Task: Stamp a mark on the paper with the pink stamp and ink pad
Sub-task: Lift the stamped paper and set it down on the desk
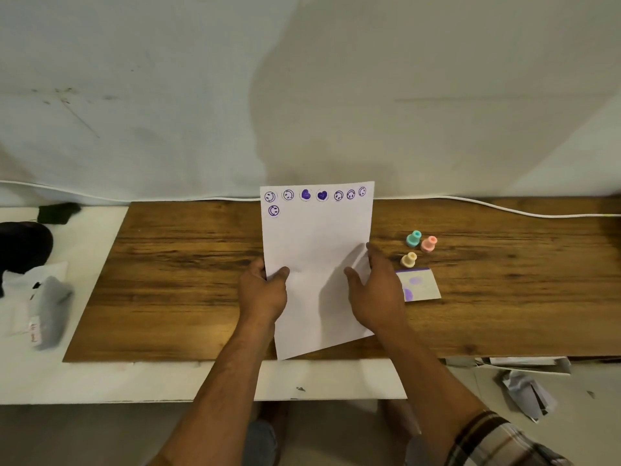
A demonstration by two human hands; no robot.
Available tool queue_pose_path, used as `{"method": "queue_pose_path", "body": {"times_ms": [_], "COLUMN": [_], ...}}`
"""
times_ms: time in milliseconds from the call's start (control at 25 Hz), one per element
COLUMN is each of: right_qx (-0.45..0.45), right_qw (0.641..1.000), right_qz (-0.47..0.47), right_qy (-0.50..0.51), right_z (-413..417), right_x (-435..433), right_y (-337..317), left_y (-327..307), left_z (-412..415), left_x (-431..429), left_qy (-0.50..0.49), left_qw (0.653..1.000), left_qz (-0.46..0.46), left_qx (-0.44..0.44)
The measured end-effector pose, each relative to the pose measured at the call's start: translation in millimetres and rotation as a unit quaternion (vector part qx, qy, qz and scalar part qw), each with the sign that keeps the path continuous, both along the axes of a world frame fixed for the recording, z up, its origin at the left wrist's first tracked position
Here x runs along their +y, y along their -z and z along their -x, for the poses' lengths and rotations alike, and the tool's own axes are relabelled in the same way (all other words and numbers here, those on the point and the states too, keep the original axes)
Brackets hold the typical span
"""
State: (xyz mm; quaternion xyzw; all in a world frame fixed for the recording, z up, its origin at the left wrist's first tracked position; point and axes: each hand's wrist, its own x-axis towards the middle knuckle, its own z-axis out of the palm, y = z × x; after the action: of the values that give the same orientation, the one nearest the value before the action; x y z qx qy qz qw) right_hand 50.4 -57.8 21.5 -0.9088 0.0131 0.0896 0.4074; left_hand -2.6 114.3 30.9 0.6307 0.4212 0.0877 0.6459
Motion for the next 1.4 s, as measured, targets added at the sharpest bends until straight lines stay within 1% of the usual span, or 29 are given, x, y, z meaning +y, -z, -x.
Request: {"method": "queue_pose_path", "body": {"times_ms": [120, 200, 400, 640, 840, 1000, 1120, 1400], "right_qx": [0.039, 0.046, 0.070, 0.064, 0.029, 0.049, 0.065, 0.063], "right_qw": [0.987, 0.975, 0.954, 0.942, 0.934, 0.928, 0.923, 0.926], "right_qz": [-0.124, -0.166, -0.243, -0.282, -0.307, -0.319, -0.327, -0.325], "right_qy": [0.093, 0.137, 0.161, 0.168, 0.182, 0.187, 0.190, 0.183], "right_z": [-14.4, -20.4, -23.8, -17.1, -14.9, -4.7, -11.8, -24.0], "right_x": [-8.2, -16.1, -24.3, -33.7, -49.0, -56.5, -53.7, -50.5], "right_y": [-5.3, -7.5, -13.6, -10.8, -22.8, -16.6, -15.3, -12.3], "left_y": [-0.5, 0.6, 1.8, 9.0, 7.9, 9.4, 8.2, 7.8], "left_z": [1.2, 1.4, 0.1, -2.9, -5.7, -6.4, -7.0, -10.8], "left_x": [4.3, 6.7, 10.1, 11.9, 4.8, 4.0, 5.8, 8.6], "left_qy": [0.002, -0.001, -0.005, -0.017, 0.002, 0.001, 0.003, 0.007], "left_qw": [1.000, 1.000, 0.999, 0.999, 0.998, 0.998, 0.997, 0.997], "left_qz": [0.010, 0.011, 0.016, 0.014, 0.032, 0.042, 0.047, 0.031], "left_qx": [-0.013, -0.019, -0.030, -0.041, -0.055, -0.055, -0.058, -0.071]}}
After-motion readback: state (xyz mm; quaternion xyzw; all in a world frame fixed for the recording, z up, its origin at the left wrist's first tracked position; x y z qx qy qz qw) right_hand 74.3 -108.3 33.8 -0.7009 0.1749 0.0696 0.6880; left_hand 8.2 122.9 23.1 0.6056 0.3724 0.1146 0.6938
